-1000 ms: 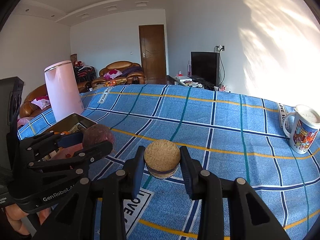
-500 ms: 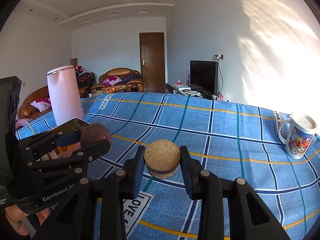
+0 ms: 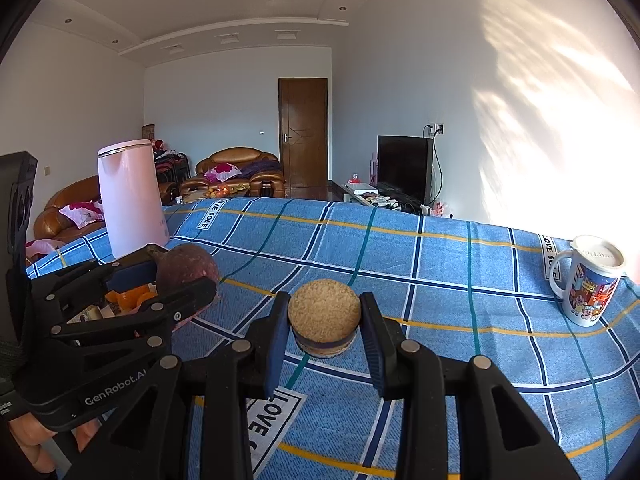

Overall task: Organize fruits
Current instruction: 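Lift both held items and carry them over the tin box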

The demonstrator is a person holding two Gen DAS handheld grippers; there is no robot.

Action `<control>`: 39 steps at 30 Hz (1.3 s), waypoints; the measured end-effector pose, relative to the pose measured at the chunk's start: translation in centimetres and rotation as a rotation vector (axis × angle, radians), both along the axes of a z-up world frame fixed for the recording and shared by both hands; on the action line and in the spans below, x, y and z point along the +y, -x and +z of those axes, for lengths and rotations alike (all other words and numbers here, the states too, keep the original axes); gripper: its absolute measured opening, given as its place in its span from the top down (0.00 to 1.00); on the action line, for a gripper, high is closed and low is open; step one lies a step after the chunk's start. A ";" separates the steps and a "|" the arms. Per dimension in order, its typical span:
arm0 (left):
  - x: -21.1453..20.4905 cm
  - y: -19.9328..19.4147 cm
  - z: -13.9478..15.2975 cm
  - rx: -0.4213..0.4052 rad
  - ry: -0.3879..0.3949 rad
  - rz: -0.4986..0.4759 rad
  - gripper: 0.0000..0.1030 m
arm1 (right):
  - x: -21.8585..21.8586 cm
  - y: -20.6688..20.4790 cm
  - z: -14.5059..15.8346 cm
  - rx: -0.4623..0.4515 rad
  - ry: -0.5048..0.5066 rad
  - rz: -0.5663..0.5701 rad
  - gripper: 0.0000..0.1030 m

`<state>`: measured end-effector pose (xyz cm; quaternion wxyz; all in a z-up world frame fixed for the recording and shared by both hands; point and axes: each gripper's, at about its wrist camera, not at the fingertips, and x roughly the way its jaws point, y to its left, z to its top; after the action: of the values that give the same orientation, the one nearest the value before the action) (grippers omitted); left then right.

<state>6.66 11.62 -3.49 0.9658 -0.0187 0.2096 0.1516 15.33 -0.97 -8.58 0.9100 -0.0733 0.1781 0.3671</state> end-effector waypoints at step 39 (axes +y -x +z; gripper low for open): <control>-0.1 2.2 0.2 -0.028 -0.007 0.009 0.51 | 1.1 2.6 0.4 -0.070 0.053 0.011 0.65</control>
<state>4.45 11.49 -3.33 0.9681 -0.0183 0.1952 0.1562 12.73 0.16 -8.23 0.9115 -0.1112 0.1552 0.3643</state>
